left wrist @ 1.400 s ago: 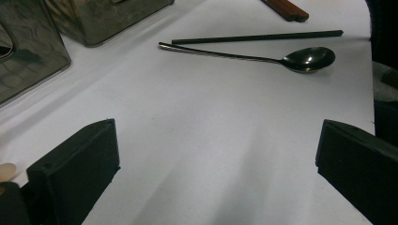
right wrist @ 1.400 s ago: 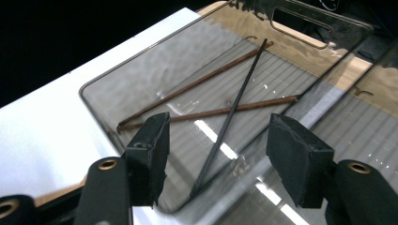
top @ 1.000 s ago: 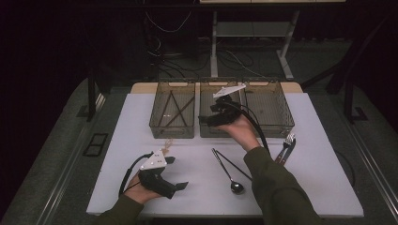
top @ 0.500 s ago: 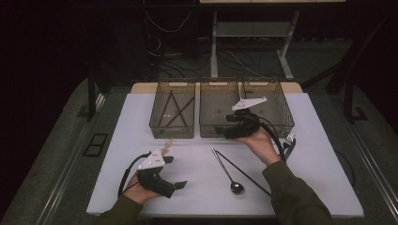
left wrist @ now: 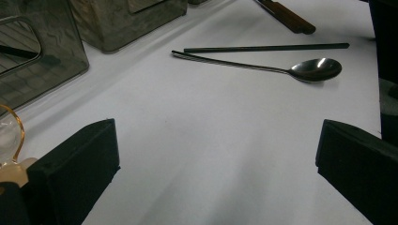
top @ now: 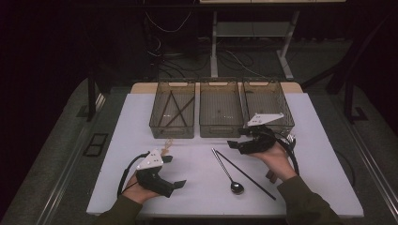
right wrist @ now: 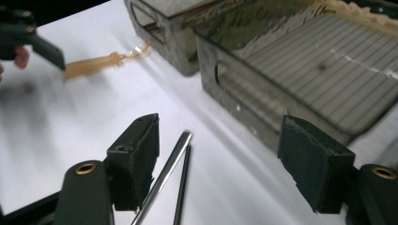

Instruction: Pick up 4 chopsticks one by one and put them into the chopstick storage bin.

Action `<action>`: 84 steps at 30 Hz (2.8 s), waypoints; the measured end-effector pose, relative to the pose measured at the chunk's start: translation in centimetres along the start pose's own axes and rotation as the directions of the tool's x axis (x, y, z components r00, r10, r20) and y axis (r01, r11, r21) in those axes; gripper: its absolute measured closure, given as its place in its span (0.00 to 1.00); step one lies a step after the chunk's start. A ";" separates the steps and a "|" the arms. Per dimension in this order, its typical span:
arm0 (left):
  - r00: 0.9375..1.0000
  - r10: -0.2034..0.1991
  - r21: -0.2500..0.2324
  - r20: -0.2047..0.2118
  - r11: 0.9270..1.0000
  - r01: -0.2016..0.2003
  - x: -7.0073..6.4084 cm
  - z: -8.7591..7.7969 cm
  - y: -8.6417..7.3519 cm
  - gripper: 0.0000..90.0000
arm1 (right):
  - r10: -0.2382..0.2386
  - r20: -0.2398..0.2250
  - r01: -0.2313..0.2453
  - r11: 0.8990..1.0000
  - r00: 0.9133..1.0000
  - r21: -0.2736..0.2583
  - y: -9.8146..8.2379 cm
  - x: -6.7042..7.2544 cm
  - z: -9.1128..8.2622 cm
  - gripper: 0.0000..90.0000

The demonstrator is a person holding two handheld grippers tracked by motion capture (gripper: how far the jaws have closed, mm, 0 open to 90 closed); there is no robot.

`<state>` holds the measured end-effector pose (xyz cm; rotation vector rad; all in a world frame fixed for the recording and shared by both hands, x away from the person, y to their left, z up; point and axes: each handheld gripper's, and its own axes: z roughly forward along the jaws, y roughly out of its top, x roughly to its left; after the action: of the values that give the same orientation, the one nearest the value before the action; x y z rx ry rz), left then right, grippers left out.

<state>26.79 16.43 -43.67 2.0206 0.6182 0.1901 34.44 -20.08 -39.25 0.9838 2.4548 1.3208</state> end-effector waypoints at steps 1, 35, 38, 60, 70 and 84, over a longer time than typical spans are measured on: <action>1.000 0.002 0.003 -0.001 1.000 -0.002 0.0 0.0 0.0 0.00 | 0.000 0.002 0.000 1.000 1.000 -0.002 -0.3 0.0 -0.2 0.34; 1.000 0.010 0.014 -0.001 1.000 -0.010 -0.2 0.1 0.0 0.00 | 0.013 -0.025 -0.010 0.994 1.000 0.106 -9.3 2.0 -6.6 0.68; 1.000 0.010 0.018 -0.003 1.000 -0.010 -0.2 0.2 0.0 0.00 | 0.006 -0.031 -0.002 0.992 1.000 0.125 -9.7 2.4 -6.3 0.73; 1.000 0.012 0.027 0.004 1.000 -0.012 -0.2 0.3 0.0 0.00 | -0.054 -0.034 0.060 0.972 0.998 0.228 -10.2 3.1 -4.1 0.93; 1.000 0.012 0.023 0.005 1.000 -0.012 -0.3 0.4 0.0 0.00 | -0.070 -0.017 0.072 0.966 0.997 0.247 -10.0 3.4 -4.0 0.95; 1.000 0.013 0.023 0.007 1.000 -0.013 -0.3 0.3 0.0 0.00 | -0.056 -0.008 0.056 0.968 0.998 0.245 -9.9 3.4 -4.0 0.95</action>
<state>26.69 16.01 -43.80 2.0470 0.6063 0.1846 25.46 -24.45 -44.33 0.9564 2.6721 1.0171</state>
